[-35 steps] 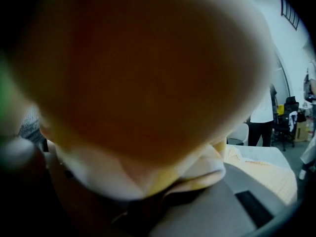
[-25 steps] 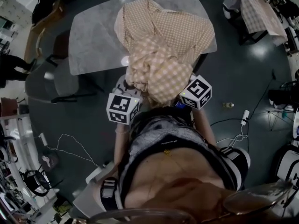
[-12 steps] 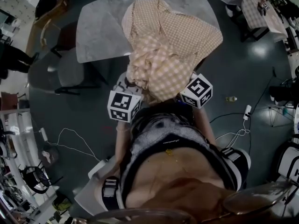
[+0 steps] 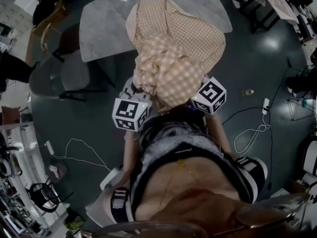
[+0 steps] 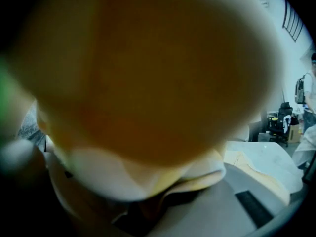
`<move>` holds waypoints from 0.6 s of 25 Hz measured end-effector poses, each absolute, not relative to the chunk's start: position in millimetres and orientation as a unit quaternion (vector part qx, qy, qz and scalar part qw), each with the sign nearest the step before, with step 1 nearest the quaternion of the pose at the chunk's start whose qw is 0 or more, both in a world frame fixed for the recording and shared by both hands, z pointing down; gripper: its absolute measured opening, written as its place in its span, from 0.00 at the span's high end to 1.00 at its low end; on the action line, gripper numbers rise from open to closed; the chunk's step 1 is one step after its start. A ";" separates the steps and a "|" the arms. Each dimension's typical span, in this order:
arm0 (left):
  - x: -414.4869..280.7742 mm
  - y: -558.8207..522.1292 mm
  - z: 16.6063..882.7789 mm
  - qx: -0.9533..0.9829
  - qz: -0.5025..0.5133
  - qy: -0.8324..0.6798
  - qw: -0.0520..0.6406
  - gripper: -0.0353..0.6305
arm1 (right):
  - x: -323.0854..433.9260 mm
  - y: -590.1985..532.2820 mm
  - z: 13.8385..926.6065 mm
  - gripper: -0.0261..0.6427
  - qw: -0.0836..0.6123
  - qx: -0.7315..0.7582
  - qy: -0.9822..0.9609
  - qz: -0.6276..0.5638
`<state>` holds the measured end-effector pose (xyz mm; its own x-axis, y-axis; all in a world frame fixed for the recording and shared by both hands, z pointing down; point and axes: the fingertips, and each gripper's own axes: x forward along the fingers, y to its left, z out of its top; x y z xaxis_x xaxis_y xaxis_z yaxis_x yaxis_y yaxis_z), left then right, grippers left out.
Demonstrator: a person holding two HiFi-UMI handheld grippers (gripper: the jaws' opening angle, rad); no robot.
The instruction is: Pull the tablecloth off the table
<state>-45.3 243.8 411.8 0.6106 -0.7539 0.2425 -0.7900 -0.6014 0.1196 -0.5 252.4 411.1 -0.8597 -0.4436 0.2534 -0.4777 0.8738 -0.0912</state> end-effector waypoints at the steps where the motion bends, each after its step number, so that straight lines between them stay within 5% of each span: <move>1: -43.6 247.1 412.4 0.890 0.085 -0.435 0.108 0.92 | 1.3 255.5 411.6 0.75 0.113 0.238 -0.962 0.076; 15: 43.0 302.8 392.8 0.881 0.091 -0.454 0.100 0.92 | 87.6 309.4 395.2 0.75 0.107 0.209 -0.969 0.081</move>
<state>43.0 302.8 392.8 0.5714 -0.7816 0.2500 -0.8177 -0.5680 0.0930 87.6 309.4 395.2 -0.8893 -0.3880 0.2420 -0.4227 0.8994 -0.1112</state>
